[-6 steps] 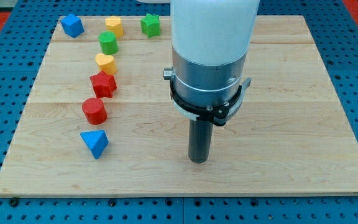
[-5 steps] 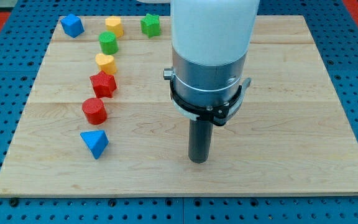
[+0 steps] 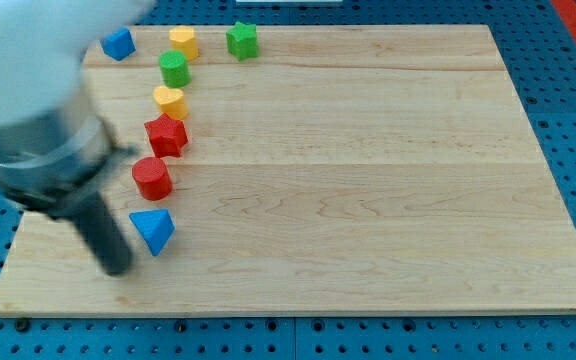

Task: Point your arm towards bottom left

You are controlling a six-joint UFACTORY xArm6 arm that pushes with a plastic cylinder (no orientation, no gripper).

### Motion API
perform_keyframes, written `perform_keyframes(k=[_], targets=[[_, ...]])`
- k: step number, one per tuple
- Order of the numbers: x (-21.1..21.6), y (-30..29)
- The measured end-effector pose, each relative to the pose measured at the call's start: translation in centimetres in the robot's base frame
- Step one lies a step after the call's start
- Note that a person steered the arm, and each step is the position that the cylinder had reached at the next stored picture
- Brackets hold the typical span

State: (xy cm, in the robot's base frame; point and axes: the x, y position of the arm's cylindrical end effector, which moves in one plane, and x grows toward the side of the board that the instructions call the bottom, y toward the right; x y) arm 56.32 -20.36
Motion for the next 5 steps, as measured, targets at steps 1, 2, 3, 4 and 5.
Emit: perform_keyframes(k=[1,2,3,4,5], targets=[[-2.7,-8.9],[-4.2,-10.1],[-4.2,-9.9],[2.9,-6.2],[5.4,1.3]])
